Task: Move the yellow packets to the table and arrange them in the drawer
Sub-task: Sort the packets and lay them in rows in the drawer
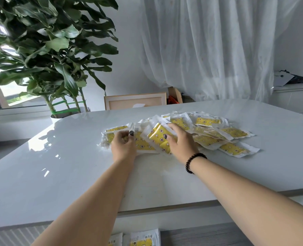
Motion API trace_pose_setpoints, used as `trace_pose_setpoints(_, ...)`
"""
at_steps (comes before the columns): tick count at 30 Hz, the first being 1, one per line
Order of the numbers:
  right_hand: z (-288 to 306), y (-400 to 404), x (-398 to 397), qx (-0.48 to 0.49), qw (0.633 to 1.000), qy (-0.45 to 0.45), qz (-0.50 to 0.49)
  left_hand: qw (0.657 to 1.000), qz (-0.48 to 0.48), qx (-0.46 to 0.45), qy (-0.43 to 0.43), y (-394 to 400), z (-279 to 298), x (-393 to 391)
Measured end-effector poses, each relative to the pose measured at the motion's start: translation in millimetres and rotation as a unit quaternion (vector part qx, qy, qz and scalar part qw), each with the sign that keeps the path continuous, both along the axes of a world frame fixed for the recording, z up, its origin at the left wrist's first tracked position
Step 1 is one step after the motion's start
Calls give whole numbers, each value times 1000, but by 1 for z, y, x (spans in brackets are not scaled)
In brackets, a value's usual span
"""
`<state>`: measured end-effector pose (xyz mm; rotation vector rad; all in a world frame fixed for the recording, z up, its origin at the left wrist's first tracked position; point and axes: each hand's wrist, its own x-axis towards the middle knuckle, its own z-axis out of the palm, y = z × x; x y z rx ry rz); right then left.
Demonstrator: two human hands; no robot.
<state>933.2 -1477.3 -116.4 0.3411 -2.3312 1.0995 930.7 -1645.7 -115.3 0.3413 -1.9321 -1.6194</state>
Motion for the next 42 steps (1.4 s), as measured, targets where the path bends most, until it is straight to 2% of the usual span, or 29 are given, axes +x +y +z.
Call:
trace_pose_setpoints(3,-6,-6,0,107,993,9,56,999,-36,22,18,0,0,1)
trace_pose_setpoints(8,-12,-10,-4,153,981,93,69,993,-104,59,15,0,2,4)
trace_pose_setpoints(12,-9,-10,-3,116,990,47,59,985,-164,53,15,3,6,11)
trace_pose_setpoints(18,-6,-3,-7,-20,995,-87,32,986,-163,-12,22,5,5,15)
trace_pose_setpoints(26,1,1,-1,-89,994,-63,17,986,-152,-58,20,7,3,15)
trace_pose_setpoints(31,5,12,-3,-94,988,-121,20,973,-188,-134,-26,7,4,15)
trace_pose_setpoints(33,9,18,-2,-93,988,-119,36,970,-195,-143,-27,8,4,16)
trace_pose_setpoints(36,23,24,0,-30,994,-85,64,970,-178,-166,-2,8,4,15)
trace_pose_setpoints(39,41,23,1,131,985,-66,94,965,-166,-204,21,10,5,16)
trace_pose_setpoints(42,54,16,5,282,953,-82,79,959,-172,-223,21,12,7,17)
